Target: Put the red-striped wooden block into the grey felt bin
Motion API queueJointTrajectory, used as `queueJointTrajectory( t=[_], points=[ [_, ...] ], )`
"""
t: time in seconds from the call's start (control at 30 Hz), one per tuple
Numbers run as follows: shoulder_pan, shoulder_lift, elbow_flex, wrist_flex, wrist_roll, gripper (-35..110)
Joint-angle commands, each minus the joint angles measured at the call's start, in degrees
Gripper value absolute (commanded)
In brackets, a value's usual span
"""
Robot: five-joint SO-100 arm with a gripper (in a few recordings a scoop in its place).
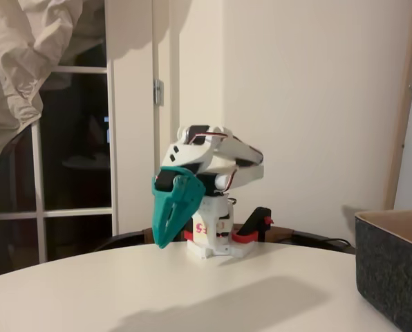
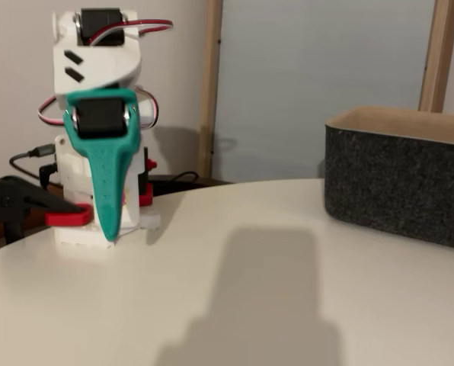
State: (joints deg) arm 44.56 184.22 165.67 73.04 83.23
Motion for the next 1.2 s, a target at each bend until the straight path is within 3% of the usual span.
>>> queueJointTrajectory(
  t=[0.0, 1.17],
  points=[
    [1.3, 4.9, 3.8, -0.5, -0.1, 0],
    [1.2, 9.2, 11.6, -2.3, 3.8, 0]
  ],
)
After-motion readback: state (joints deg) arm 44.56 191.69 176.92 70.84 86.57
